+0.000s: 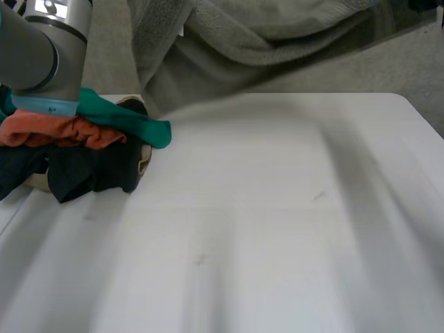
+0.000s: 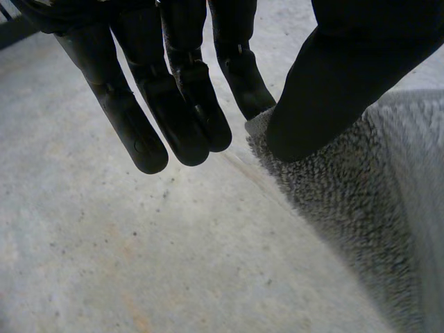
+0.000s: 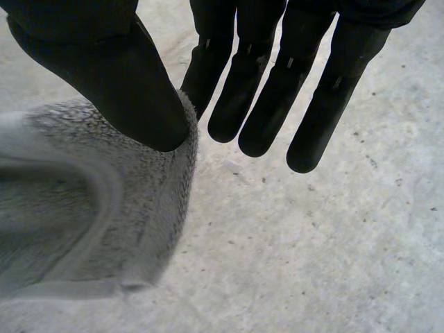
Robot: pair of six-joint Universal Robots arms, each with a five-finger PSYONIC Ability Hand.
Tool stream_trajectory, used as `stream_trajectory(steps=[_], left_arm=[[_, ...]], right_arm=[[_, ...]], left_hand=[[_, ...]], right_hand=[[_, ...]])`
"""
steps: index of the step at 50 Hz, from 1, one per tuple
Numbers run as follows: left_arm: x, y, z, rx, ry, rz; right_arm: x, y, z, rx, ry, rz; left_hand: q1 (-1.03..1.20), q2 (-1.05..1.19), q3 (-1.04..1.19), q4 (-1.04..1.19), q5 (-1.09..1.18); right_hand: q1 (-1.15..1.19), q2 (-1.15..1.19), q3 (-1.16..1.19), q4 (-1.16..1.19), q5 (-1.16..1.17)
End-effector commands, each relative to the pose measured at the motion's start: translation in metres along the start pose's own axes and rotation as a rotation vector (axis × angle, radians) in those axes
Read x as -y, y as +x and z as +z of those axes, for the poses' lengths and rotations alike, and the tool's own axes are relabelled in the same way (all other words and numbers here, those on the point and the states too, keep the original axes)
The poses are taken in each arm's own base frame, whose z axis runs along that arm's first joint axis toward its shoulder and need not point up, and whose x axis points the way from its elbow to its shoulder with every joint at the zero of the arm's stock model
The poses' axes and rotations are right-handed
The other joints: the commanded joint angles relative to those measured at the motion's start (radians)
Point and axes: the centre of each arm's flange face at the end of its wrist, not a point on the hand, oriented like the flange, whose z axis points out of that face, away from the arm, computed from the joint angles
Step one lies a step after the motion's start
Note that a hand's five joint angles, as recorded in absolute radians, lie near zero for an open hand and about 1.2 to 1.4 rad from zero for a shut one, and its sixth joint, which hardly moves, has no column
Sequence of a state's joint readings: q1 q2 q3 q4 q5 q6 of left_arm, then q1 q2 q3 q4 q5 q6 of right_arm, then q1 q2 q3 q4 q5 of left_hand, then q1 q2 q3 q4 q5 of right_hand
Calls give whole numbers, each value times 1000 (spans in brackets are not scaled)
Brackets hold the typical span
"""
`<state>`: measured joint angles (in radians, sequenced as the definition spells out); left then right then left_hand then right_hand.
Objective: Fold the laundry.
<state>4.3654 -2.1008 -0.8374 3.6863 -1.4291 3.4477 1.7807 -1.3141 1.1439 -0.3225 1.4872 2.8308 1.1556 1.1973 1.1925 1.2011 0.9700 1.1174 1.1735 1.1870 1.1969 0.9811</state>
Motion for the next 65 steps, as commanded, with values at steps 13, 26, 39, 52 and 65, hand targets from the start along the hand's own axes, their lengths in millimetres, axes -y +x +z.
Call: stream_trajectory(steps=[13,26,39,52,65], left_arm=[[-100,77,-216,-331,-802,-52],[-60,76,-227,-393,-761,64],[-42,75,-215,-185,-771,-212],[-106,62,-242,50,-1048,-313],[-135,81,-245,-18,-1123,-445]], right_arm=[[-139,-42,-141,445,-772,-118],[-152,-41,-158,451,-821,-117],[-155,-43,-161,444,-809,-119],[-157,-39,-160,432,-811,-119],[-158,-39,-164,434,-823,-115]], left_hand=[[241,199,204,195,252],[-554,-596,-591,-600,-543],[-807,-849,-844,-853,-796],[-696,-737,-732,-741,-684],[-698,-740,-735,-744,-687]], right_hand=[[279,223,209,199,241],[279,223,209,199,241],[279,223,209,199,241],[279,223,209,199,241],[279,223,209,199,241]])
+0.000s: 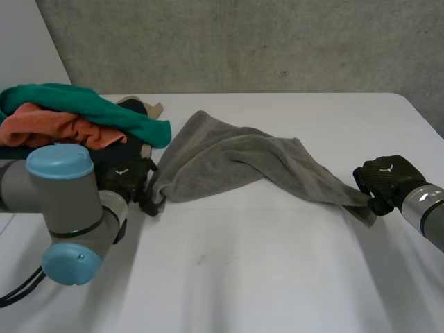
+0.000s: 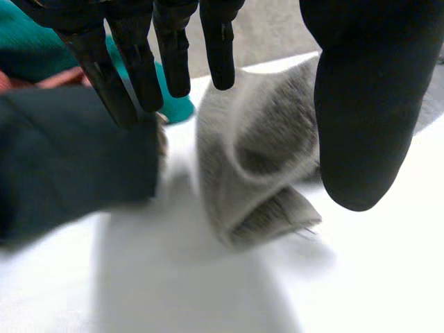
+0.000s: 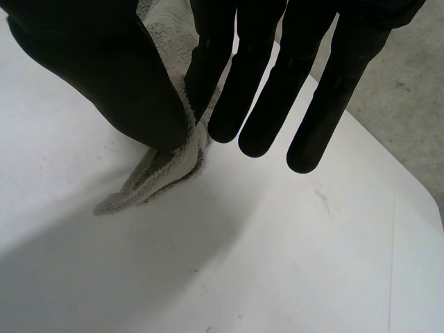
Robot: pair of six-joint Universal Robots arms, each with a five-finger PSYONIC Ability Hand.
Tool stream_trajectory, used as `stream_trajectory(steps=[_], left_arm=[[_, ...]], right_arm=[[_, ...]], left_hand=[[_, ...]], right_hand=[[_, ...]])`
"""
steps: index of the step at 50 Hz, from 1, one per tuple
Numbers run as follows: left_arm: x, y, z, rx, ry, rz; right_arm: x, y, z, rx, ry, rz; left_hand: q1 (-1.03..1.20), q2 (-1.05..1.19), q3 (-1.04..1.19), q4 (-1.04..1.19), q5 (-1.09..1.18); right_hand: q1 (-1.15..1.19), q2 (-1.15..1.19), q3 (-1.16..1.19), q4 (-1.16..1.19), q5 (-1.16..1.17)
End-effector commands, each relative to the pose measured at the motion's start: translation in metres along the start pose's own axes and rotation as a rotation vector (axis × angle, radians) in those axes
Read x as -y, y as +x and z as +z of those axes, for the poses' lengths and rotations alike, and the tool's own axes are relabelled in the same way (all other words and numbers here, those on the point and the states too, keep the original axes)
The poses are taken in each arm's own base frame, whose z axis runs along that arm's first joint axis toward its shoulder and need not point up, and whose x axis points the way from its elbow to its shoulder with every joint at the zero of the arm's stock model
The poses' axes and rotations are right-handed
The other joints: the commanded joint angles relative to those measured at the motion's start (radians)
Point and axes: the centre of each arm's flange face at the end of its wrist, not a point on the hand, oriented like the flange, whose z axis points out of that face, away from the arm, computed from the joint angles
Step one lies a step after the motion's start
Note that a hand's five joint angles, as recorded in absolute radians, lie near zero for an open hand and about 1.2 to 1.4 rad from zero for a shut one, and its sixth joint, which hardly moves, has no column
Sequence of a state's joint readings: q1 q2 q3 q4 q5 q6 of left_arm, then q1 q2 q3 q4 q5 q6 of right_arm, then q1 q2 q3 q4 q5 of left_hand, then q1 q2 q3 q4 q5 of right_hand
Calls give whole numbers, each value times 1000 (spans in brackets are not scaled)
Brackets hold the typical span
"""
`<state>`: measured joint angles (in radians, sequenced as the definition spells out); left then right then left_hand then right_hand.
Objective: Fold the laundry.
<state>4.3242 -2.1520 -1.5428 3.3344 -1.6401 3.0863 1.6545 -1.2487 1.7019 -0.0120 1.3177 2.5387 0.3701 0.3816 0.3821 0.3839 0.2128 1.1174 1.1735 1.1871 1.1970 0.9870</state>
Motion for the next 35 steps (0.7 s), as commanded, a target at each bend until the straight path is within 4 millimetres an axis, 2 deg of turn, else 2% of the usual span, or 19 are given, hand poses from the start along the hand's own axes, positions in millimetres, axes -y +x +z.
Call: stream_trajectory(steps=[1,2,5,6,7,8,13,14,16,19,23,24,25,26,30,32,33,35], left_arm=[[-3,7,17,-56,-9,-50],[-3,7,20,-55,-8,-51],[0,8,30,-53,10,-50],[2,9,32,-50,17,-49],[3,7,36,-36,26,-51],[5,7,37,-29,35,-51],[15,2,37,21,66,-41],[19,2,35,22,77,-42],[26,3,32,21,93,-43],[40,5,25,14,130,-45],[51,9,17,1,157,-42],[53,10,15,-2,161,-38],[55,11,14,-5,169,-34],[59,14,11,-10,181,-21],[72,21,4,-24,222,32],[79,24,0,-28,245,62],[82,25,-1,-28,256,75],[92,28,-7,-34,287,115]], right_arm=[[-3,-2,-1,6,-9,3],[-3,-2,-1,8,-11,4],[-4,-2,-2,12,-15,5],[-3,0,-3,6,-22,-6],[-3,1,-5,5,-25,-10],[-3,1,-6,9,-31,-12],[0,15,-33,19,-108,-88],[-3,23,-45,35,-154,-134],[-7,28,-57,63,-206,-184],[-16,34,-80,170,-318,-236],[-14,36,-94,279,-344,-227],[-12,38,-93,273,-325,-220],[-8,41,-91,259,-301,-218],[-1,50,-86,209,-255,-208],[17,74,-72,67,-145,-126],[28,80,-66,25,-85,-98],[44,79,-59,5,-7,-89],[60,69,-48,19,66,-91]], left_hand=[[90,79,78,76,73],[99,87,87,85,82],[423,412,411,410,406],[593,582,581,579,576],[926,915,914,913,909],[1025,1014,1013,1011,1008],[1026,1015,1014,1012,1009],[1026,1015,1014,1012,1009],[1026,1015,1014,1012,1009],[1026,1015,1014,1012,1009],[1026,1015,1014,1012,1009],[1026,1015,1014,1012,1009],[1026,1015,1014,1012,1009],[1026,1015,1014,1012,1009],[1026,1015,1014,1012,1009],[1026,1015,1014,1012,1009],[1026,1015,1014,1012,1009],[1026,1015,1014,1012,1009]], right_hand=[[279,223,209,199,235],[279,223,209,199,235],[279,223,209,199,235],[279,223,209,199,235],[279,223,209,199,235],[279,223,209,199,235],[279,223,209,199,235],[279,223,209,199,235],[279,223,209,199,235],[279,223,209,199,235],[279,223,209,199,235],[76,20,7,-3,32],[-286,-342,-356,-366,-330],[-801,-857,-871,-881,-845],[-943,-999,-1013,-1022,-987],[-943,-999,-1013,-1022,-987],[-943,-999,-1013,-1022,-987],[-943,-999,-1013,-1022,-987]])
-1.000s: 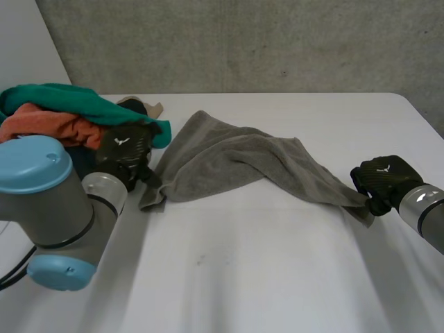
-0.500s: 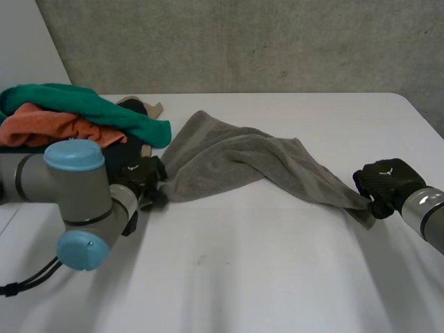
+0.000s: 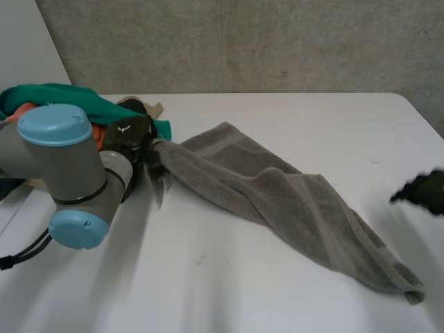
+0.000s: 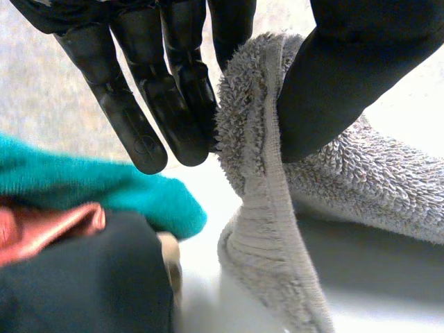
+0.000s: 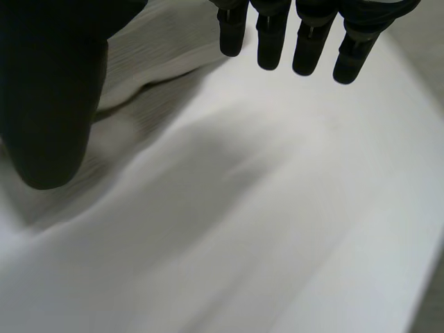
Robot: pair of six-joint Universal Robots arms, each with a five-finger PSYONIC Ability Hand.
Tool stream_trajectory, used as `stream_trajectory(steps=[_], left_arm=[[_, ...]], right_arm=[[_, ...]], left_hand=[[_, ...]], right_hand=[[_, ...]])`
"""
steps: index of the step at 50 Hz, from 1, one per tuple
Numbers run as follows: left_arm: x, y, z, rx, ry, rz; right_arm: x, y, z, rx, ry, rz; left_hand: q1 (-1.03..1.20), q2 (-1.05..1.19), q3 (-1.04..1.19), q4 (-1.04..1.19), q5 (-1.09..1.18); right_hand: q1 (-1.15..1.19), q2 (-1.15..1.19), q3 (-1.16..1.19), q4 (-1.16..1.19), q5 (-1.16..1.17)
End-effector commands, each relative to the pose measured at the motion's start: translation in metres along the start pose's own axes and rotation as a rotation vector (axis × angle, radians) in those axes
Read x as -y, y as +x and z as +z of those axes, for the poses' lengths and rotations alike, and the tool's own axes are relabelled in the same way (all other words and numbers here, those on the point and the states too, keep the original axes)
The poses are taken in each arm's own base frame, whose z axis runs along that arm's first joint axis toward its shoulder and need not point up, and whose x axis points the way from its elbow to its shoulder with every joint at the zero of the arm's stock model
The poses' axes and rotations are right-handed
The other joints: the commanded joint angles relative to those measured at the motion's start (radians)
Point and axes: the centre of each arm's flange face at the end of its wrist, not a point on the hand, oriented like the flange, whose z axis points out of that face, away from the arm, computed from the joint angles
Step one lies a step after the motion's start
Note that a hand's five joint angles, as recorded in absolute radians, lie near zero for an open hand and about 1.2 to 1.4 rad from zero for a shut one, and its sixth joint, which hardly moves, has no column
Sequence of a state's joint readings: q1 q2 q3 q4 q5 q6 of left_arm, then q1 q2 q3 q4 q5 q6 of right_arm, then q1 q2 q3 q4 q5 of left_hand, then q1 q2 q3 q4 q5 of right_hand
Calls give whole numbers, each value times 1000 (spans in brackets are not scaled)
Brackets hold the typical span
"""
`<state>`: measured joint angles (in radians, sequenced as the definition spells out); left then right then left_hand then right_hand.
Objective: Fold the laundry.
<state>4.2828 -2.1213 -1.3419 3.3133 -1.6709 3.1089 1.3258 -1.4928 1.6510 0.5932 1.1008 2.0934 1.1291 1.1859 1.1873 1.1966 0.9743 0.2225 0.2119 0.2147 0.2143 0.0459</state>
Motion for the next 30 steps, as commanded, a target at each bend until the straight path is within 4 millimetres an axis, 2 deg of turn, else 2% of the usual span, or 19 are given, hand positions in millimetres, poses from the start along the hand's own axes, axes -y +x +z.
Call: stream_trajectory(steps=[1,2,5,6,9,10,13,14,20,22,23,24,26,29,30], left_arm=[[30,11,-8,-29,89,109],[40,15,-12,-47,116,126],[54,23,-20,-84,155,145],[64,28,-26,-110,184,150],[75,33,-35,-142,212,152],[81,34,-39,-152,228,153],[86,36,-44,-159,243,152],[88,36,-46,-162,246,154],[88,42,-49,-176,250,158],[88,42,-50,-178,247,159],[88,42,-49,-176,249,159],[87,42,-49,-176,246,159],[85,42,-50,-177,238,160],[84,41,-51,-176,235,165],[83,41,-52,-176,233,174]], right_arm=[[62,11,25,-108,288,60],[80,-1,36,-69,344,46],[101,-18,51,-14,386,36],[110,-31,60,20,396,34],[119,-51,77,77,407,29],[122,-66,90,121,410,36],[125,-88,109,186,409,60],[124,-98,121,210,401,84],[113,-127,159,286,357,180],[110,-137,168,301,352,180],[109,-138,170,297,352,178],[109,-137,173,281,355,179],[115,-127,174,201,377,186],[126,-112,165,93,421,188],[136,-98,150,24,458,178]], left_hand=[[267,210,209,200,247],[267,210,209,200,247],[267,210,209,200,247],[267,210,209,200,247],[267,210,209,200,247],[267,210,209,200,247],[267,210,209,200,247],[267,210,209,200,247],[267,210,209,200,247],[267,210,209,200,247],[267,210,209,200,247],[267,210,209,200,247],[267,210,209,200,247],[267,210,209,200,247],[267,210,209,200,247]], right_hand=[[-48,-37,-40,-40,-46],[-48,-37,-40,-40,-46],[-48,-37,-40,-40,-46],[-48,-37,-40,-40,-46],[-48,-37,-40,-40,-46],[-48,-37,-40,-40,-46],[-47,-36,-39,-38,-45],[-35,-24,-27,-27,-33],[123,134,131,132,126],[278,289,286,286,280],[387,398,395,395,389],[591,602,599,600,593],[1171,1182,1179,1179,1173],[1174,1184,1182,1182,1176],[1174,1184,1182,1182,1176]])
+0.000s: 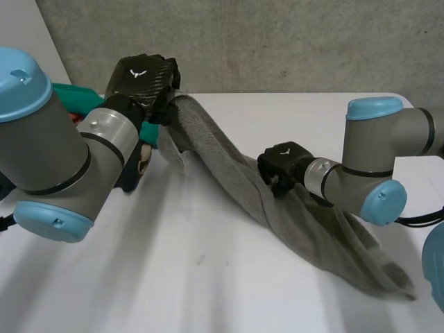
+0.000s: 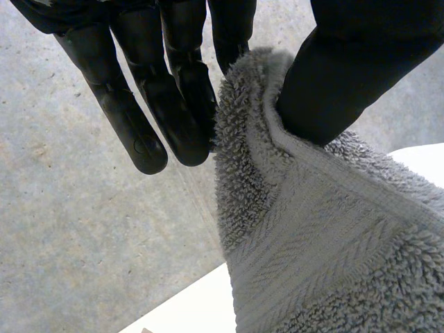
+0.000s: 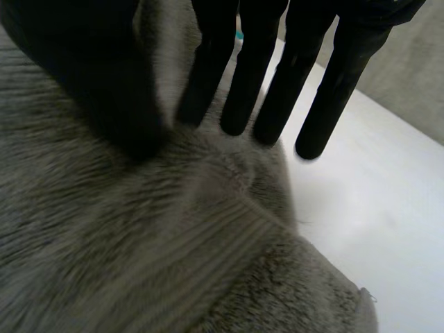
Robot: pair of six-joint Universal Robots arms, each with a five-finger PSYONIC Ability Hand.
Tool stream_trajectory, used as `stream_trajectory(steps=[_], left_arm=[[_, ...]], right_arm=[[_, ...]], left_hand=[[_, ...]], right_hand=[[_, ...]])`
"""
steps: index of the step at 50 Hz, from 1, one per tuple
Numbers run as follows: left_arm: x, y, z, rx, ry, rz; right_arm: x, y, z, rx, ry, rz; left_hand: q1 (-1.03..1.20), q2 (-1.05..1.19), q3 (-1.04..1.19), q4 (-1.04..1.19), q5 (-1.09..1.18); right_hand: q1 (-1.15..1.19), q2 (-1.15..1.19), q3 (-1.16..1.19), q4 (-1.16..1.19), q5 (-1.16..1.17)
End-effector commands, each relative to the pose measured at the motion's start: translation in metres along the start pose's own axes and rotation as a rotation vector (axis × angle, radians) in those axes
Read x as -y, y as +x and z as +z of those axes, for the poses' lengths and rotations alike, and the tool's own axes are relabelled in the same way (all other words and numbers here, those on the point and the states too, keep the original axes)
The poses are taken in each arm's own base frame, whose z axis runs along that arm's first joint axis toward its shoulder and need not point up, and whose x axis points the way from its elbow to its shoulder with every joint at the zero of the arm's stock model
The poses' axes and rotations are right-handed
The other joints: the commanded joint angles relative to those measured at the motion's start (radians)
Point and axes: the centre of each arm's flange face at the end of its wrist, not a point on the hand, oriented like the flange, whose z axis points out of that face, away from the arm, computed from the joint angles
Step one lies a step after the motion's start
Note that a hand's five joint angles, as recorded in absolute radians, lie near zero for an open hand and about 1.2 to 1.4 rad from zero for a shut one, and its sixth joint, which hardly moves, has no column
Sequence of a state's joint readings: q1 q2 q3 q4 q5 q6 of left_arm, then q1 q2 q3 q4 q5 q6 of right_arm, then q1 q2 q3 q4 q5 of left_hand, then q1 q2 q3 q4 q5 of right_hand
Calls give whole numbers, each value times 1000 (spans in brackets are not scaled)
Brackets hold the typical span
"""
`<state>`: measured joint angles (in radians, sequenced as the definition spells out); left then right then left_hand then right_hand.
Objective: Fold the laundry.
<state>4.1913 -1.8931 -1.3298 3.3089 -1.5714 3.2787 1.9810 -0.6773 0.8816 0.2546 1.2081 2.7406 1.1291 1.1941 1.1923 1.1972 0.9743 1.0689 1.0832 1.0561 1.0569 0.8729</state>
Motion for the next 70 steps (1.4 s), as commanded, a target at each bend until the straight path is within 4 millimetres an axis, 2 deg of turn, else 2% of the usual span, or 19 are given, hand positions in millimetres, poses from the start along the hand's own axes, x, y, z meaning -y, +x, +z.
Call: stream_trajectory(steps=[1,3,4,7,12,17,18,19,21,23,34,42,52,53,56,57,60,67,70], left_arm=[[-4,-1,-3,3,-16,21],[-3,-3,-4,8,-21,40],[-4,-5,-5,12,-32,65],[-6,-13,-8,27,-62,113],[-6,-35,-19,63,-150,213],[-9,-31,-29,9,-189,216],[-11,-30,-29,-5,-193,214],[-15,-28,-31,-29,-200,211],[-17,-25,-32,-54,-204,206],[-18,-22,-34,-68,-204,203],[-10,-17,-35,-76,-169,204],[2,-16,-38,-75,-132,205],[6,-16,-38,-69,-108,207],[6,-16,-38,-68,-106,206],[5,-16,-38,-68,-103,206],[5,-16,-38,-68,-103,206],[4,-18,-38,-61,-108,208],[-10,-34,-37,-21,-156,206],[-12,-43,-37,1,-169,206]], right_arm=[[44,26,-26,-237,132,-66],[68,29,-46,-277,197,-96],[93,37,-73,-321,258,-129],[117,49,-114,-381,279,-200],[102,79,-153,-437,83,-247],[94,82,-175,-413,-31,-271],[91,80,-174,-400,-34,-266],[88,75,-170,-374,-33,-256],[86,72,-163,-358,-18,-237],[72,75,-140,-331,-4,-167],[33,33,-42,-35,49,27],[8,-1,-4,53,11,42],[-11,-6,10,25,-39,42],[-11,-6,10,24,-42,40],[-8,-6,10,16,-31,30],[-6,-5,8,10,-29,28],[20,1,-9,-35,15,10],[122,22,-117,-183,241,-82],[125,42,-149,-256,185,-122]], left_hand=[[267,202,204,199,247],[267,202,204,199,247],[267,202,204,199,247],[267,202,204,199,247],[267,202,204,199,247],[267,202,204,199,247],[267,202,204,199,247],[267,202,204,199,247],[267,202,204,199,247],[267,202,204,199,247],[267,202,204,199,247],[267,202,204,199,247],[267,202,204,199,247],[267,202,204,199,247],[267,202,204,199,247],[267,202,204,199,247],[267,202,204,199,247],[267,202,204,199,247],[267,202,204,199,247]], right_hand=[[327,313,340,339,349],[327,313,340,339,349],[327,313,340,339,349],[327,313,340,339,349],[327,313,340,339,349],[327,313,340,339,349],[327,313,340,339,349],[-233,-247,-220,-221,-211],[-700,-714,-687,-688,-679],[-846,-860,-833,-834,-824],[-802,-816,-789,-790,-781],[-626,-640,-613,-614,-605],[-564,-579,-552,-552,-543],[-515,-529,-502,-503,-493],[324,310,337,336,346],[327,313,340,339,349],[327,313,340,339,349],[327,313,340,339,349],[327,313,340,339,349]])
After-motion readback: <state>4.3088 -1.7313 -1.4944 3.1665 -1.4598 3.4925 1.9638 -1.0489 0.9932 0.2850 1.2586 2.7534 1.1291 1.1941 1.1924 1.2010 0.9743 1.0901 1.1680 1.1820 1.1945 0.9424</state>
